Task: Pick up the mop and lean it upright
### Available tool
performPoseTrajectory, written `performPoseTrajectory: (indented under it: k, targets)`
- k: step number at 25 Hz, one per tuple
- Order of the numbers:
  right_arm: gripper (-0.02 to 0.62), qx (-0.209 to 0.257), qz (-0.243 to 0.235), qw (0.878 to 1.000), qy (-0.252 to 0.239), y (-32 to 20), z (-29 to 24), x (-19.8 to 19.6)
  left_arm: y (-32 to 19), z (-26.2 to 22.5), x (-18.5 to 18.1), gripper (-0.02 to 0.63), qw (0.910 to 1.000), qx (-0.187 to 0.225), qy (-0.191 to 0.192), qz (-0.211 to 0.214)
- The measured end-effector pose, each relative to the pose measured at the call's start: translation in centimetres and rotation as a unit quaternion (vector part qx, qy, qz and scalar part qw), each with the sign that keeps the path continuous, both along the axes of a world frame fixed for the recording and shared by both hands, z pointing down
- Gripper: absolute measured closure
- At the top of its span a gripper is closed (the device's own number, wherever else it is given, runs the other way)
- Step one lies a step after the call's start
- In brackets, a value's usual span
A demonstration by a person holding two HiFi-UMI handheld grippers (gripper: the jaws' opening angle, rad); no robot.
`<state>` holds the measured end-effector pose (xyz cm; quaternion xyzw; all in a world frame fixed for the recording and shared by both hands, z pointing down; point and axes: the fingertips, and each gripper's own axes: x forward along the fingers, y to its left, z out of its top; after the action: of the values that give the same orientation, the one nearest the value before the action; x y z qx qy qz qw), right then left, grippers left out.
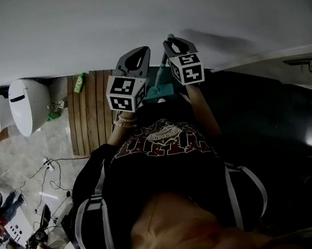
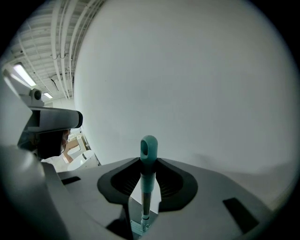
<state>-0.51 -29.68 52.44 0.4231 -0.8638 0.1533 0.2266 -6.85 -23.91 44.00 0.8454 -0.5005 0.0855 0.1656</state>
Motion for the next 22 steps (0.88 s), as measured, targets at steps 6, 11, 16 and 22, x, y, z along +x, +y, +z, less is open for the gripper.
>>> performPoseTrajectory:
  k: [6,11,16,22]
  targets:
    - [0.482,-0.006,0.002,1.0,-0.003,-1.6,0.3,-0.2,-0.8,0.3,-0.4,0.56,1.0,-0.008,-0.001,-0.003]
    - [0.482,-0.011,0.002,1.0,-0.004,-2.7,0.4,0.1,-1.4,0.5,-0.1,0.56,0.9999,-0.011,0.0,-0.007]
    - [0.483,-0.013,0.005,1.0,-0.005,-3.2,0.8,-0.2,-1.5,0.8,-0.5,0.56,0.9998,-0.014,0.0,-0.009]
    - [0.482,-0.016,0.019,1.0,-0.004,-4.1,1.2,0.0,-1.8,0.8,-0.5,0.56,0.9998,-0.014,0.007,-0.01]
